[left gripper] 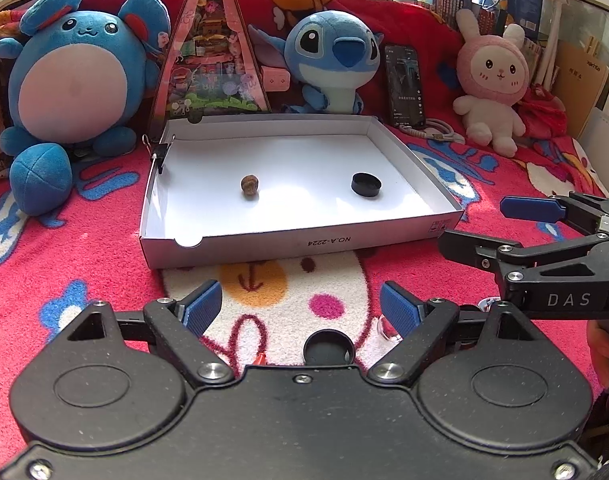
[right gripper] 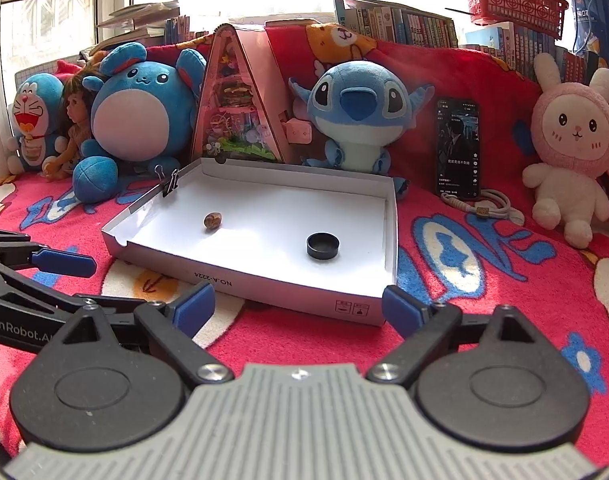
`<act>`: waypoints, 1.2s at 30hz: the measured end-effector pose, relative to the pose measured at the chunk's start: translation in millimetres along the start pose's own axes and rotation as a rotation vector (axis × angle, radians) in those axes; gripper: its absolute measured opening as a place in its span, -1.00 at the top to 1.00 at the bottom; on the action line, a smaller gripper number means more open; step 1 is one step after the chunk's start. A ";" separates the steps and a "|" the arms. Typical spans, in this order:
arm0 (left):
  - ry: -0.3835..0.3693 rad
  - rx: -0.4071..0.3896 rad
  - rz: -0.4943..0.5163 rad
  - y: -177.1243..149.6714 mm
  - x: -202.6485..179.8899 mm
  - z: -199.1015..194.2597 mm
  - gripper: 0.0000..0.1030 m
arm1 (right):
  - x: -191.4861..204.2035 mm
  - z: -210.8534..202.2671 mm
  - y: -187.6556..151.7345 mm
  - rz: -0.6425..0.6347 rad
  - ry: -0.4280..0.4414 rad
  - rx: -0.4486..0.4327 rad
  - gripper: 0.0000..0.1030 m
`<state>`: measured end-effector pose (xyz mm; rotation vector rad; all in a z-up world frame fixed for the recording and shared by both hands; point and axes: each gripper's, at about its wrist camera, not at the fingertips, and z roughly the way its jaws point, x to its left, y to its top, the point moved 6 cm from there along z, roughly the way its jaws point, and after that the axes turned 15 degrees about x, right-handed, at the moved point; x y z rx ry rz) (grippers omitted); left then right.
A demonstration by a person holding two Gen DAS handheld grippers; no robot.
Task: Organize rigid objects
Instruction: 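Withdraw both tools from the box back toward the remaining objects, then grasp the black lid with the right tool while the left tool grasps the blue clip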
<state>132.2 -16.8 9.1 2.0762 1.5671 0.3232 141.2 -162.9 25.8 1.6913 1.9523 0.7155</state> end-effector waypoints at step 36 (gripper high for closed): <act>-0.020 -0.005 -0.017 -55.1 -7.2 -5.2 -0.20 | 15.4 -10.2 -56.4 -0.094 -0.058 -0.041 -0.88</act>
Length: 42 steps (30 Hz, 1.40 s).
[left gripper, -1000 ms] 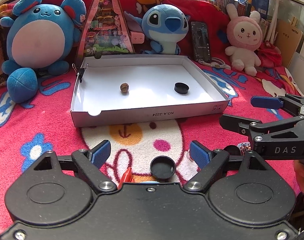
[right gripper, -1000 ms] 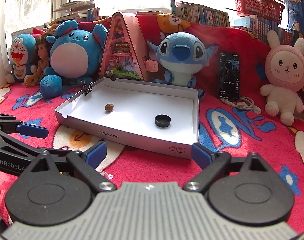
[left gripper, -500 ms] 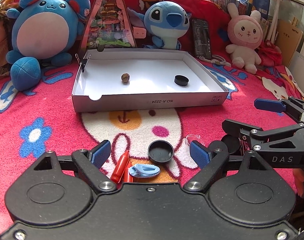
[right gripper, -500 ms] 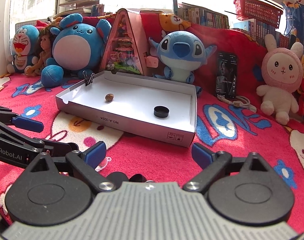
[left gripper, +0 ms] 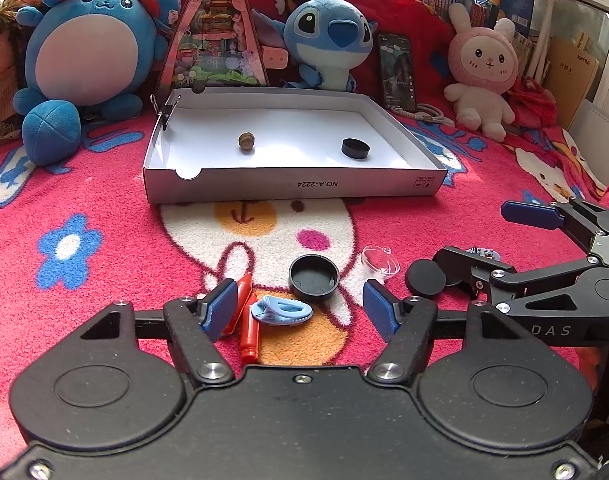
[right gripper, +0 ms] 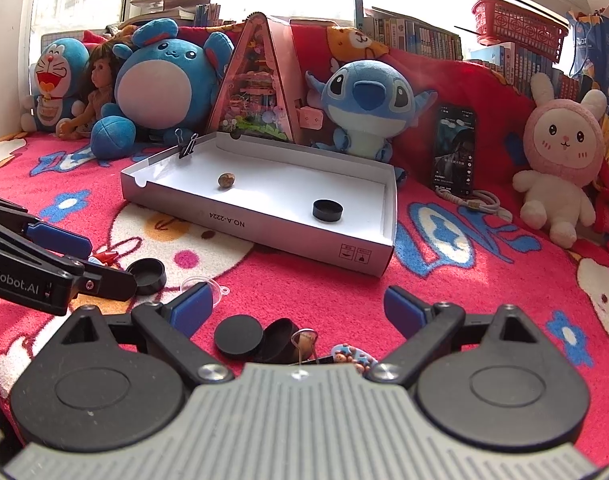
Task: Organize rigid objects
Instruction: 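Grasp the black lid with the right tool while the left tool grasps the blue clip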
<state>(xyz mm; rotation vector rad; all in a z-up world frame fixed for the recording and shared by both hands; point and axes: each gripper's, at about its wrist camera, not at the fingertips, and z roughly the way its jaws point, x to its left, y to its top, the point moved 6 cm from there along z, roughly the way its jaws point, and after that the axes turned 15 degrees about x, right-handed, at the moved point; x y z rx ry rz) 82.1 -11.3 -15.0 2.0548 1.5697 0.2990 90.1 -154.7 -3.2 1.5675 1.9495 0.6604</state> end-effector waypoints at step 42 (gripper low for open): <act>0.023 0.031 0.032 -23.4 -0.5 2.1 0.30 | 35.2 16.2 -23.4 -0.031 0.043 0.076 0.19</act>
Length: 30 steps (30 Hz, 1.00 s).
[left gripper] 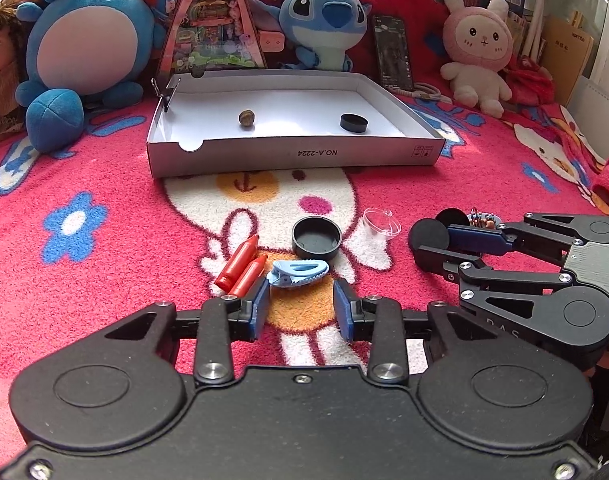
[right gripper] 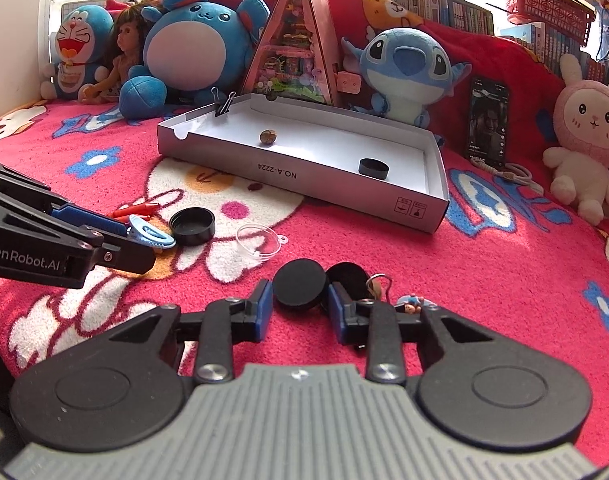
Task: Organize rigid objects
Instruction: 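Grasp the black lid with the right tool while the left tool grasps the blue clip, then carry the black lid and blue clip over the white box with both tools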
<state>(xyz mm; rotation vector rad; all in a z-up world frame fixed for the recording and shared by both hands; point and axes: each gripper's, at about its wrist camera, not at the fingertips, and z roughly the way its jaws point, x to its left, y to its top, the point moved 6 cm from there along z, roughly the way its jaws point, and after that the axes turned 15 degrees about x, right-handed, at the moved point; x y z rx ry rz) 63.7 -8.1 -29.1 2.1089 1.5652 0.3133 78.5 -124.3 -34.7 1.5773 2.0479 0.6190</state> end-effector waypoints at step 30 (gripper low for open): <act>0.107 -0.074 0.086 4.0 -19.1 12.2 0.33 | 4.5 9.6 1.8 0.011 0.019 -0.059 0.06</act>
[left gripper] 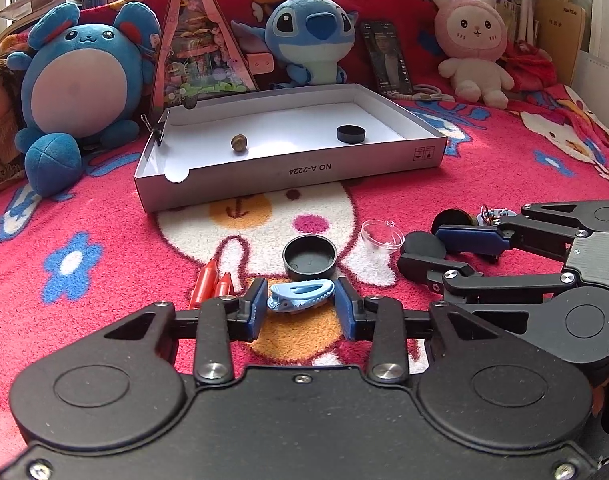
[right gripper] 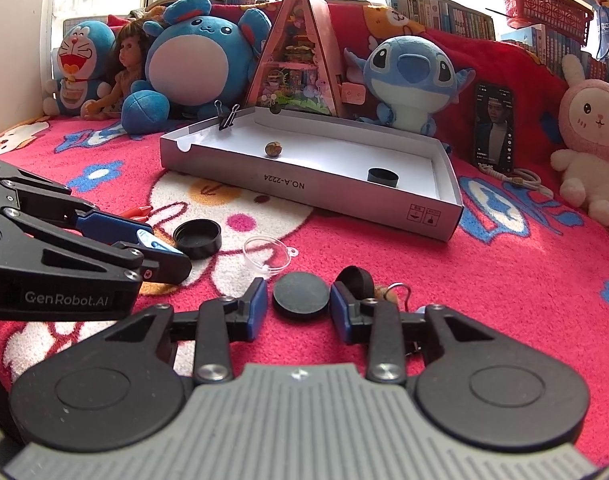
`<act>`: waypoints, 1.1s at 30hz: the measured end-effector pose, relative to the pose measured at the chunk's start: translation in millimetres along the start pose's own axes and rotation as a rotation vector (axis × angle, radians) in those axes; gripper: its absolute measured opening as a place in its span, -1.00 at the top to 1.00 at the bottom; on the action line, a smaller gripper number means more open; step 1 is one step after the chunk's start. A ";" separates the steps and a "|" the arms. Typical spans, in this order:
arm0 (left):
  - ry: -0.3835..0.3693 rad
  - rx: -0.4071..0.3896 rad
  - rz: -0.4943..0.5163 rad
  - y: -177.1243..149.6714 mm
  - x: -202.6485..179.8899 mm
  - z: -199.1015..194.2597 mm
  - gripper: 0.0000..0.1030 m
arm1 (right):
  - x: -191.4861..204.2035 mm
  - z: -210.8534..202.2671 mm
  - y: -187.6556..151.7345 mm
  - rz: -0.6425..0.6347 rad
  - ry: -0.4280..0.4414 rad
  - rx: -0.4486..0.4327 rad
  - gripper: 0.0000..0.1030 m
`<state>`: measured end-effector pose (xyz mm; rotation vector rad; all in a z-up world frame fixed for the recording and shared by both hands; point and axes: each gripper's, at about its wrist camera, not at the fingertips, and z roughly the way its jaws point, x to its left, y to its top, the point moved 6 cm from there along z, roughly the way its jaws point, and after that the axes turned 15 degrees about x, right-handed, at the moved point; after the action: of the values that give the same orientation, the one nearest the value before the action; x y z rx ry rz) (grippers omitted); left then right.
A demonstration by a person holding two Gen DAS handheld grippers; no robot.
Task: Organize rigid objects
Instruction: 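Carry the black lid and blue clip over the white box with both tools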
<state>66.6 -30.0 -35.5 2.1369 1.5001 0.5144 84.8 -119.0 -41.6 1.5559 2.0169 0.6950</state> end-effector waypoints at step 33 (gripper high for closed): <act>-0.060 -0.030 -0.077 81.6 39.8 -9.1 0.33 | -46.3 -12.2 59.5 0.192 0.009 0.012 0.28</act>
<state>137.0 -14.4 20.3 2.0452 1.5252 0.4384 129.9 -152.1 10.3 1.7725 1.8983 0.7644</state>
